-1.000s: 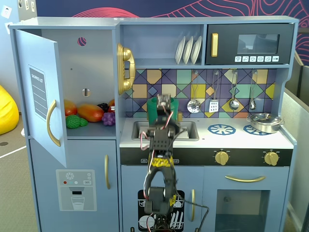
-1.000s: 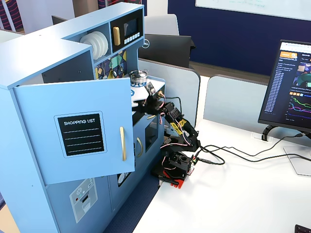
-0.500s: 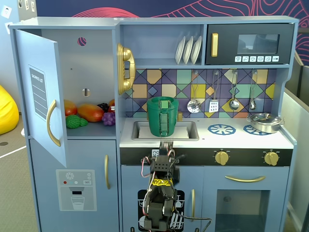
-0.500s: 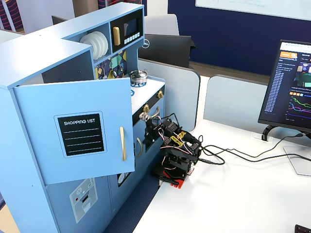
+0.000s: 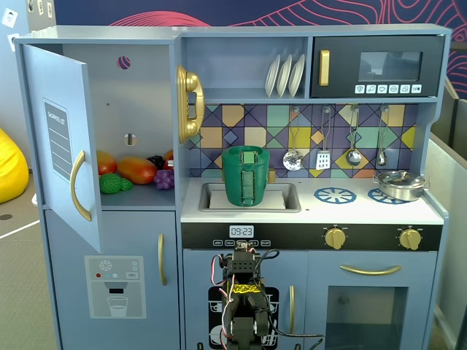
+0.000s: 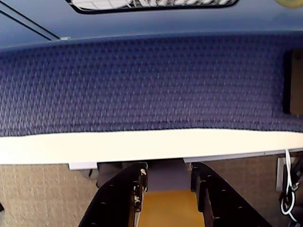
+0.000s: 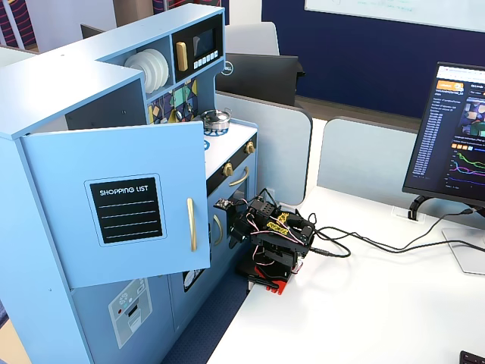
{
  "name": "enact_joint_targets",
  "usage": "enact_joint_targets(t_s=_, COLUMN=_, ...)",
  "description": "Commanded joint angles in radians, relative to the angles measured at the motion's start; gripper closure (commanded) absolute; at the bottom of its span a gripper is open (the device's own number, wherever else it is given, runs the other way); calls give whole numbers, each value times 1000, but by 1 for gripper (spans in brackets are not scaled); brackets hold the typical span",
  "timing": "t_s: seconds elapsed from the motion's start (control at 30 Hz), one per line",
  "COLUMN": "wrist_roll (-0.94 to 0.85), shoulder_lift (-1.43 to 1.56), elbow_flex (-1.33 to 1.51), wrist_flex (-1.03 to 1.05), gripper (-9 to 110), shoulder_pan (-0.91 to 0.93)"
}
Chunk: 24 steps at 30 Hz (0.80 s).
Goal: Pick up the lid from the counter and put it on the green recipient
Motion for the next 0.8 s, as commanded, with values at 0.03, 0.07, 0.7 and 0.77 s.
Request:
enact_joint_targets(t_s=0.03, wrist_roll=123, shoulder_lift=0, elbow_flex=8, wrist_flex=167, gripper=98, shoulder_pan=-5)
enact_joint_targets(t_s=0.07, wrist_roll=94, shoulder_lift=0, elbow_flex=8, wrist_flex=170, gripper=98, shoulder_pan=-3)
enact_joint_targets(t_s=0.7, wrist_roll=97, shoulder_lift=2, elbow_flex=8, wrist_flex=172, gripper=97, shoulder_pan=-2)
enact_joint_targets(t_s=0.77, wrist_roll=97, shoulder_lift=2, elbow_flex=8, wrist_flex=172, gripper=97, shoulder_pan=-2)
